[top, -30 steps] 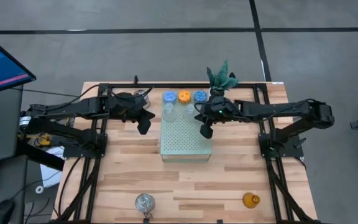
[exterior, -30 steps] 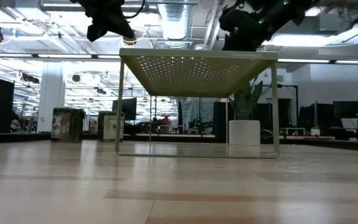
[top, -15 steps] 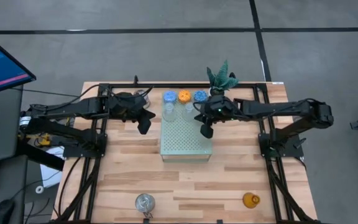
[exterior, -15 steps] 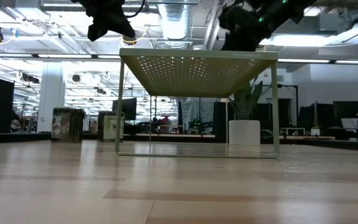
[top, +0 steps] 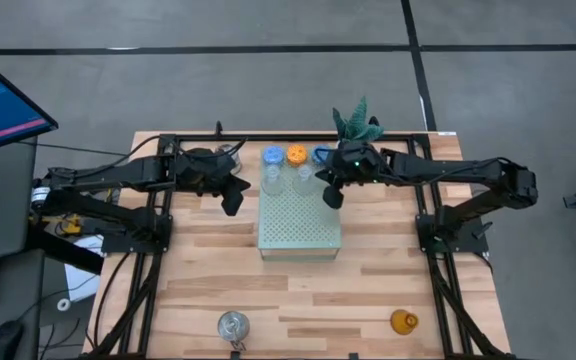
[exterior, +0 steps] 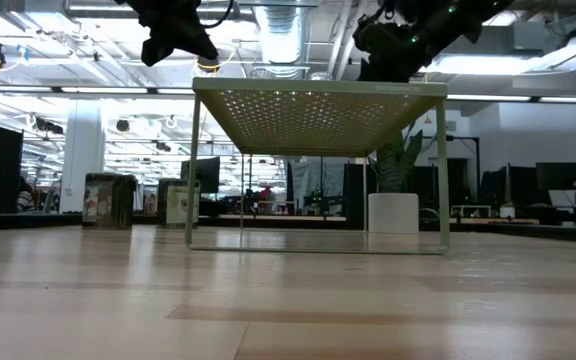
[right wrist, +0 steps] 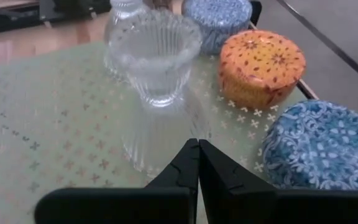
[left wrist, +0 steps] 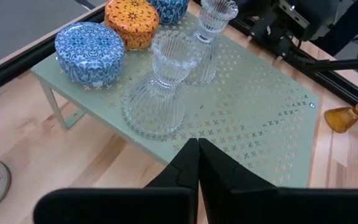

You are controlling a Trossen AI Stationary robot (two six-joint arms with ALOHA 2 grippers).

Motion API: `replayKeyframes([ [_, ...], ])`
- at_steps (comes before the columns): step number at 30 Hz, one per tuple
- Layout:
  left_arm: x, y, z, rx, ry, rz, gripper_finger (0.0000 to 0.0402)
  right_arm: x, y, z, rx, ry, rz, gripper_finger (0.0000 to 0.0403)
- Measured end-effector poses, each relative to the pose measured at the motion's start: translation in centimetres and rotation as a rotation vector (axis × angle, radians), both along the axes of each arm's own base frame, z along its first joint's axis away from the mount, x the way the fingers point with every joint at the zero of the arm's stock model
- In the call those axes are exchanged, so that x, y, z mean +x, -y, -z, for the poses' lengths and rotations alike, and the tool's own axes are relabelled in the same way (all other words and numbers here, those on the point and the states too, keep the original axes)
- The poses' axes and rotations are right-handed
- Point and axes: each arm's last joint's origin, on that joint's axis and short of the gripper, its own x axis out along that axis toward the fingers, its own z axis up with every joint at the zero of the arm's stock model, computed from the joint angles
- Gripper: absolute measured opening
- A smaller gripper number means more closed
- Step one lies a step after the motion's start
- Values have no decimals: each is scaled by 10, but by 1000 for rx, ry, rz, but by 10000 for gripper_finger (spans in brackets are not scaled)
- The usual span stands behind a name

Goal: Stock candles and holders on shelf
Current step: Put the transparent candle holder on the shelf aligned with the other transparent candle holder

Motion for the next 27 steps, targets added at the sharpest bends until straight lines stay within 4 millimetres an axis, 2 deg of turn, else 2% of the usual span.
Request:
replayKeyframes([
  [27,0,0,0,5,-1,4,6,7,-1,-6,-9,98,-57,0],
])
